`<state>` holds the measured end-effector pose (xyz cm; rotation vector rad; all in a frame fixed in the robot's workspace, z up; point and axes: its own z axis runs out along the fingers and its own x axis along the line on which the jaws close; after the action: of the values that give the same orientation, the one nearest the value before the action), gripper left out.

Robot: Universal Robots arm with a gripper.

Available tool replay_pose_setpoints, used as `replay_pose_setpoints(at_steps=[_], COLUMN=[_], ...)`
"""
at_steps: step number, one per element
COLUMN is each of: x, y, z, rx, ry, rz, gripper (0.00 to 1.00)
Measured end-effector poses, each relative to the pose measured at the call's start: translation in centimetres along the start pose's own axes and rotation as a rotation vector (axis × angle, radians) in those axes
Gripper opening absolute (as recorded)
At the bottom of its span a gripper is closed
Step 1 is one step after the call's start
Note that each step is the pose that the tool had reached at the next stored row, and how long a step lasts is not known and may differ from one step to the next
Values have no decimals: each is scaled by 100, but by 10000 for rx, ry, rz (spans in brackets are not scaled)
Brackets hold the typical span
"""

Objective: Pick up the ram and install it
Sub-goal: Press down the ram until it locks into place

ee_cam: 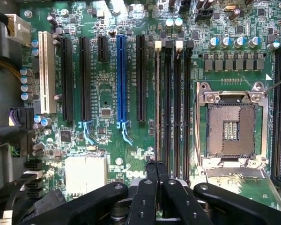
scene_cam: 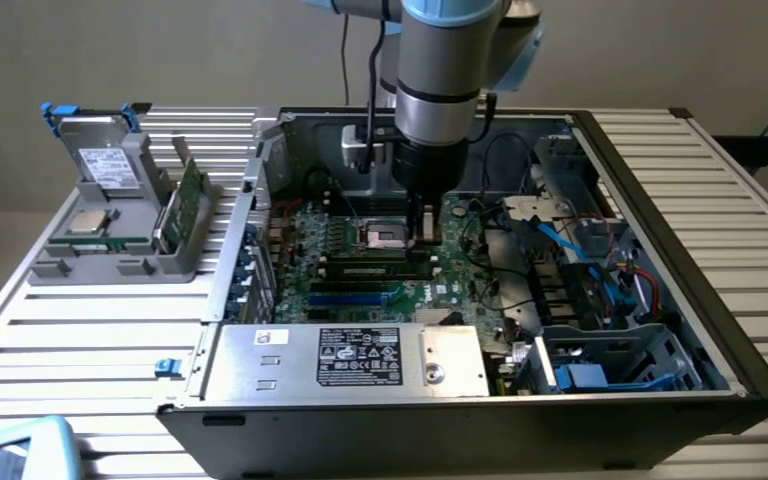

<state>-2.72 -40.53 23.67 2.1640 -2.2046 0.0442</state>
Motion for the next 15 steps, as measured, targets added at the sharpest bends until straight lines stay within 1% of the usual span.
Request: replay_pose_setpoints(at_steps=[5,11,15], x=[-13,-15,-16], y=[0,-1,9], z=[15,41,62], rx=[24,119,166], ry=[2,-3,-4], rz=[9,17,23], gripper=[11,11,11])
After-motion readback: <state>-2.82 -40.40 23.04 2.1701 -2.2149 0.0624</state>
